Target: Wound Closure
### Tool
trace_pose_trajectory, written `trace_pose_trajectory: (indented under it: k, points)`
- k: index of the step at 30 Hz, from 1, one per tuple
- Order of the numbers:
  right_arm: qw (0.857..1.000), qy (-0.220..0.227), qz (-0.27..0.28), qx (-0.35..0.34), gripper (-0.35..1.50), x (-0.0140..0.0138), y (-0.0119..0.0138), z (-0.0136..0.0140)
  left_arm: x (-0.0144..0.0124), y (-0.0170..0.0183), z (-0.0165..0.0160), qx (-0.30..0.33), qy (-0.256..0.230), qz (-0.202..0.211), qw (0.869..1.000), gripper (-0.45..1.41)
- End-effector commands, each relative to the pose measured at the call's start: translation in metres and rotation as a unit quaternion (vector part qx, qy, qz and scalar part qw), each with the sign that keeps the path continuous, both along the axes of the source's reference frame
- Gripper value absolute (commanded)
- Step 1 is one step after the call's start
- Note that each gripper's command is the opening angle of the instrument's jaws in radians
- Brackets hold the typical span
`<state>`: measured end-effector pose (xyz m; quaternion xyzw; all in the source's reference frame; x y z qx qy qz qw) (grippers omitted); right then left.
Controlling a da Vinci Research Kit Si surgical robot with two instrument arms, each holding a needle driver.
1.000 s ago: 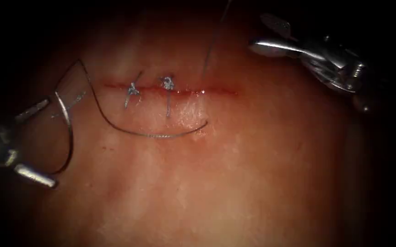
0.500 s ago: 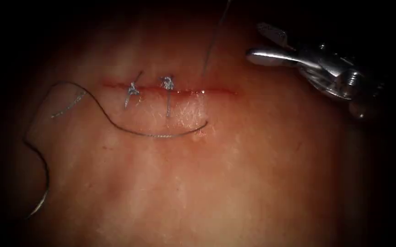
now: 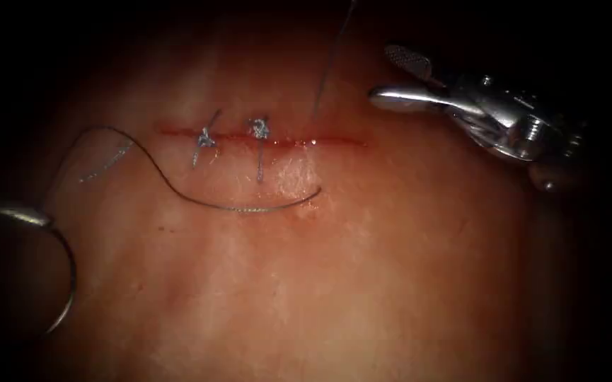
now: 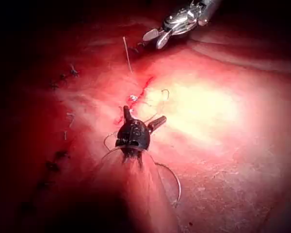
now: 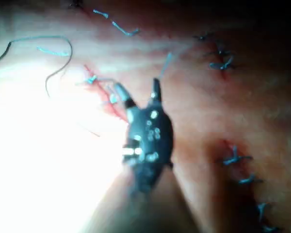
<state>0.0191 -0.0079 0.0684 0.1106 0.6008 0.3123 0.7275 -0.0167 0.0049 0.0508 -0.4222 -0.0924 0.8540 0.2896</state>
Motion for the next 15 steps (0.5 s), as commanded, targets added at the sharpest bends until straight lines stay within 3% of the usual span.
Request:
trace_pose_trajectory:
  k: [1, 6, 15]
  points:
    - [1.000, 0.000, 0.000, -0.001, 1.48, 0.0008, 0.0002, 0.0004, -0.0013, 0.0004, 0.0028, 0.009, 0.000, -0.015, 1.000, 0.88]
    - [1.000, -0.006, -0.004, -0.001, 1.48, 0.0013, -0.0002, 0.0006, -0.0014, 0.0002, 0.0061, -0.004, 0.069, -0.063, 0.996, 0.93]
    - [1.000, -0.011, -0.015, 0.000, 1.46, 0.0021, -0.0008, 0.0009, 0.0011, -0.0007, 0.0068, 0.036, 0.206, -0.029, 0.977, 0.83]
